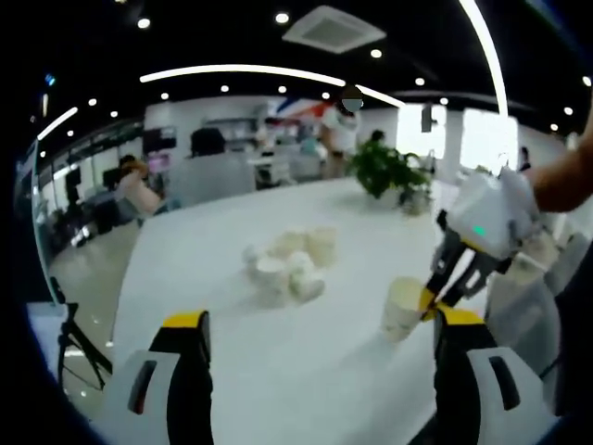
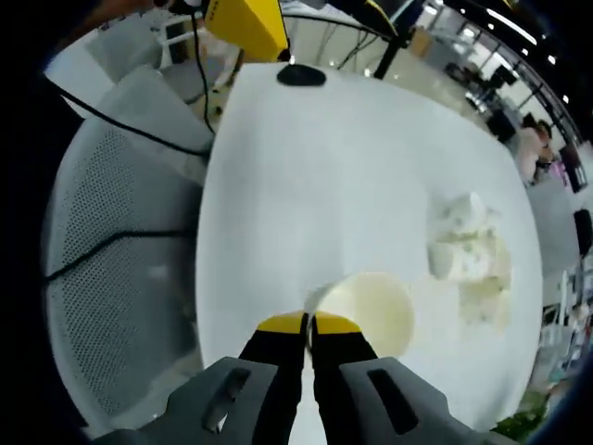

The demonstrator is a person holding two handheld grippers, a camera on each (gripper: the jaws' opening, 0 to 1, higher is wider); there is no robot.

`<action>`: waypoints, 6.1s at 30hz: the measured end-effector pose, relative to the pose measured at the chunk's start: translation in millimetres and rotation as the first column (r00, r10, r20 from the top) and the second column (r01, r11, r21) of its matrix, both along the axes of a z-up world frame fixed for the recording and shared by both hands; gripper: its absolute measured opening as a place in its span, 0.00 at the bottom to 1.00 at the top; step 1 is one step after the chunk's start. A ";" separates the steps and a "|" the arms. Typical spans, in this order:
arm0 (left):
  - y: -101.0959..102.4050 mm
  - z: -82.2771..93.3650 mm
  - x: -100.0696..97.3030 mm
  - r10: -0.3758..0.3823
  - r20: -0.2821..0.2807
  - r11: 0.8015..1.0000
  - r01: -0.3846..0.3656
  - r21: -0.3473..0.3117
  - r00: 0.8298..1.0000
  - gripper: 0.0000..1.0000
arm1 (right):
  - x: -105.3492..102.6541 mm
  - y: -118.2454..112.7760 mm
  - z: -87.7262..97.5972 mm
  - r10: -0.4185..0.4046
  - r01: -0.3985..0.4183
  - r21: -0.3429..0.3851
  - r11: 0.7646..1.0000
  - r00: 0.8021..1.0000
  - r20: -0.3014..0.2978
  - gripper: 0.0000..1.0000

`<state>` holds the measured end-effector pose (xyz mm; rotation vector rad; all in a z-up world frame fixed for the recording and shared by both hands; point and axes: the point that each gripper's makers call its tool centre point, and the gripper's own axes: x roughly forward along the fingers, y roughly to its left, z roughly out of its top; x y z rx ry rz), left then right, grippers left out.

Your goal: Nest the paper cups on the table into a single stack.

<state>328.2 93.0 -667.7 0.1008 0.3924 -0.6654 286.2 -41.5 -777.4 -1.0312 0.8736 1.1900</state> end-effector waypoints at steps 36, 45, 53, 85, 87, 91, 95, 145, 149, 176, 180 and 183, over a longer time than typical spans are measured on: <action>4.0 3.7 -6.4 0.009 -0.015 0.999 -0.009 -0.040 1.000 0.98 | -11.1 -5.8 -30.1 0.012 -0.012 -0.025 1.000 1.000 -0.011 0.00; 3.7 4.5 -3.8 0.011 -0.015 0.999 -0.012 -0.046 1.000 0.98 | -11.3 -3.5 -30.2 0.016 -0.017 -0.019 1.000 1.000 -0.009 0.00; 1.3 4.1 -5.0 0.009 -0.016 0.999 -0.009 -0.050 1.000 0.98 | -14.7 -3.0 -31.7 0.033 -0.033 -0.007 0.999 0.999 -0.021 0.09; -0.7 8.3 11.2 0.051 0.009 0.996 -0.051 -0.073 0.999 0.98 | 68.2 -55.4 115.9 -0.346 0.322 0.574 0.753 0.936 -0.070 0.45; -2.9 5.4 11.8 0.045 0.009 0.997 -0.044 -0.066 0.999 0.98 | 71.1 -61.9 118.1 -0.371 0.325 0.610 0.723 0.927 -0.055 0.46; -5.3 3.4 13.1 0.035 0.033 0.998 -0.033 -0.062 0.999 0.98 | 77.3 -78.7 120.5 -0.440 0.339 0.673 0.658 0.898 -0.022 0.52; -6.3 -1.0 13.6 0.032 0.035 0.998 -0.030 -0.062 0.999 0.98 | 80.7 -91.7 125.8 -0.484 0.330 0.736 0.591 0.875 -0.004 0.62; 3.5 -9.5 17.9 0.077 0.103 0.993 -0.066 -0.098 0.992 0.98 | 107.4 -140.9 82.0 -0.641 0.320 0.862 0.392 0.767 0.007 1.00; 1.5 -7.5 19.0 0.070 0.105 0.994 -0.060 -0.097 0.992 0.98 | 117.3 -137.9 81.6 -0.644 0.315 0.867 0.386 0.765 0.009 1.00; 1.8 -21.3 23.3 0.090 0.056 0.993 -0.085 -0.079 0.994 0.98 | 198.6 -116.1 63.8 -0.647 0.304 0.881 0.362 0.763 0.002 1.00; 3.3 -24.0 22.3 0.090 0.048 0.993 -0.087 -0.077 0.995 0.98 | 214.3 -110.5 58.0 -0.644 0.307 0.881 0.361 0.765 -0.002 1.00; 3.8 -27.6 20.3 0.088 0.038 0.994 -0.086 -0.071 0.995 0.98 | 224.3 -106.4 55.5 -0.645 0.312 0.882 0.353 0.764 -0.012 0.99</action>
